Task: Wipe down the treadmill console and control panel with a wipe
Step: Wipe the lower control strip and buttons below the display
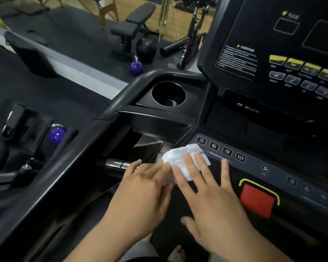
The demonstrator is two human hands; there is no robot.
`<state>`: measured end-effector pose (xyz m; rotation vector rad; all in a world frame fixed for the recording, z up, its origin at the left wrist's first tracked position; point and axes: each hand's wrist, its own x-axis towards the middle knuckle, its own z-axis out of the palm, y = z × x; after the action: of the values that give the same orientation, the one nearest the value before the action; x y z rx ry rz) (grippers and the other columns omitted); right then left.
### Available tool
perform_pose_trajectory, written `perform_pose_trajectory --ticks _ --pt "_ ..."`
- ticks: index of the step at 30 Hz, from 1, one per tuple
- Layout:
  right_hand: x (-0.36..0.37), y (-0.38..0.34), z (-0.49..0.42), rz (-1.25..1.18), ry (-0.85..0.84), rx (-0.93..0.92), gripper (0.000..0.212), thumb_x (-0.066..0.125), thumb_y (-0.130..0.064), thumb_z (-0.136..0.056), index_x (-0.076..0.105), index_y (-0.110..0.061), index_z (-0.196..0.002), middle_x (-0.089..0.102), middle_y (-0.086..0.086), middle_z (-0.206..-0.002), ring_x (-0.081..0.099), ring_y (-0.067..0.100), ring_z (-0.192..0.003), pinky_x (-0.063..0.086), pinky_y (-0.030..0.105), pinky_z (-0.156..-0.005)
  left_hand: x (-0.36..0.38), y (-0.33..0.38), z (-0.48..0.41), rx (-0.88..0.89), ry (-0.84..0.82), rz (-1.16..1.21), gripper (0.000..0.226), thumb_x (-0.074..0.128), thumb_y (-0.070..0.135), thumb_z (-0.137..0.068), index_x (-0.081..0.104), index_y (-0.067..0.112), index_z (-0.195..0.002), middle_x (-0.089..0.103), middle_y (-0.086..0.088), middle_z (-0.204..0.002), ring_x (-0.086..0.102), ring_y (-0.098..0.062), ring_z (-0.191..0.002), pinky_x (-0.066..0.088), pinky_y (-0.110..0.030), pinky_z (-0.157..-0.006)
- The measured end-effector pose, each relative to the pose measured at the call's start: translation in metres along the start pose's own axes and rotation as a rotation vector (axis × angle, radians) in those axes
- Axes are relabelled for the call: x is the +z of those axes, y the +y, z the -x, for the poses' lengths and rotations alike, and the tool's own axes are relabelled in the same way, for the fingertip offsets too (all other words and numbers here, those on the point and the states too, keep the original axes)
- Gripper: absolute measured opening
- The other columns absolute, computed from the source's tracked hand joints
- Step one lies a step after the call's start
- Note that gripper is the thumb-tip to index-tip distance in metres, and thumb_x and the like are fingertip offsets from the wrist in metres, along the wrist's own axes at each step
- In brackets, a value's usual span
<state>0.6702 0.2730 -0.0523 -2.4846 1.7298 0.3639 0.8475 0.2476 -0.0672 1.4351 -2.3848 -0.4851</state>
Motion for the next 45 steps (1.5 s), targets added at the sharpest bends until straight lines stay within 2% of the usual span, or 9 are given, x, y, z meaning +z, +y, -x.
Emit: perform_pose_trajectory --ticks 3,7,10,15,19,23,34,39,45 --pt "-0.002 0.017 -0.007 0.008 0.061 0.031 0.119 0.079 -0.061 -0.055 0.024 -0.023 -0.153 0.023 0.007 -0.160 0.019 0.027 -0.147 0.018 0.075 -0.105 0.005 -0.003 -0.015 0.008 -0.017 -0.027 0.047 0.039 0.041 -0.091 0.056 0.020 -0.129 0.067 0.004 -0.123 0.061 -0.016 -0.116 0.037 -0.043 -0.111" --pt "-0.020 0.041 -0.034 0.039 0.059 0.106 0.116 0.064 -0.063 -0.075 -0.016 -0.029 -0.152 -0.022 0.001 -0.161 -0.020 0.019 -0.147 -0.006 0.069 -0.112 0.015 0.005 -0.066 -0.004 -0.043 0.097 0.040 0.046 0.034 -0.098 0.049 0.013 -0.132 0.063 -0.006 -0.126 0.062 -0.032 -0.104 0.046 -0.037 -0.084" --pt "-0.025 0.040 -0.048 0.034 0.003 0.176 0.117 0.060 -0.068 -0.075 -0.022 -0.031 -0.150 -0.033 0.004 -0.157 -0.028 0.022 -0.145 -0.013 0.065 -0.112 0.020 0.005 -0.088 -0.036 -0.020 0.144 0.028 0.044 0.029 -0.100 0.052 0.013 -0.121 0.064 -0.008 -0.118 0.062 -0.033 -0.099 0.042 -0.037 -0.076" --pt "-0.009 0.007 -0.018 0.014 0.052 0.117 0.119 0.071 -0.060 -0.070 -0.007 -0.030 -0.154 -0.015 0.009 -0.162 -0.017 0.028 -0.148 -0.004 0.069 -0.112 0.013 -0.013 -0.046 0.042 -0.005 0.104 0.023 0.045 0.030 -0.097 0.060 0.015 -0.102 0.065 -0.004 -0.087 0.060 -0.027 -0.090 0.041 -0.032 -0.085" --pt "0.012 0.000 0.007 -0.057 0.071 0.152 0.121 0.081 -0.057 -0.056 0.018 -0.027 -0.155 0.016 0.008 -0.162 0.012 0.027 -0.149 0.012 0.070 -0.109 0.014 -0.009 -0.023 0.048 0.018 0.002 0.039 0.037 0.037 -0.096 0.060 0.017 -0.121 0.066 0.001 -0.116 0.055 -0.023 -0.123 0.040 -0.041 -0.109" --pt "0.013 0.012 0.020 -0.042 0.094 0.245 0.117 0.077 -0.059 -0.061 0.016 -0.025 -0.155 0.014 0.002 -0.163 0.012 0.023 -0.150 0.015 0.072 -0.109 0.029 0.012 -0.044 0.113 0.018 -0.161 0.052 0.035 0.037 -0.095 0.055 0.014 -0.136 0.051 -0.016 -0.145 0.040 -0.034 -0.141 0.025 -0.053 -0.115" --pt "0.032 0.065 0.080 -0.083 0.046 0.576 0.114 0.066 -0.067 -0.069 -0.004 -0.036 -0.153 -0.001 -0.002 -0.164 -0.003 0.020 -0.150 0.004 0.071 -0.110 0.056 0.101 -0.081 0.345 -0.119 -0.318 0.063 0.026 0.041 -0.093 0.053 0.005 -0.138 0.048 -0.026 -0.145 0.032 -0.041 -0.144 0.015 -0.067 -0.114" --pt "0.037 0.084 0.106 -0.122 0.053 0.678 0.106 0.052 -0.070 -0.080 -0.025 -0.040 -0.146 -0.030 -0.007 -0.157 -0.029 0.015 -0.143 -0.010 0.067 -0.111 0.059 0.139 -0.090 0.467 -0.207 -0.403 0.065 0.020 0.046 -0.105 0.007 0.008 -0.156 0.000 -0.023 -0.163 -0.017 -0.039 -0.149 -0.018 -0.065 -0.113" --pt "0.045 0.095 0.132 -0.108 0.031 0.783 0.109 0.055 -0.072 -0.076 -0.017 -0.035 -0.150 -0.023 0.000 -0.160 -0.018 0.021 -0.147 0.001 0.070 -0.111 0.077 0.174 -0.090 0.620 -0.122 -0.364 0.070 0.023 0.048 -0.104 0.005 0.004 -0.155 -0.010 -0.019 -0.164 -0.019 -0.036 -0.149 -0.009 -0.066 -0.115"
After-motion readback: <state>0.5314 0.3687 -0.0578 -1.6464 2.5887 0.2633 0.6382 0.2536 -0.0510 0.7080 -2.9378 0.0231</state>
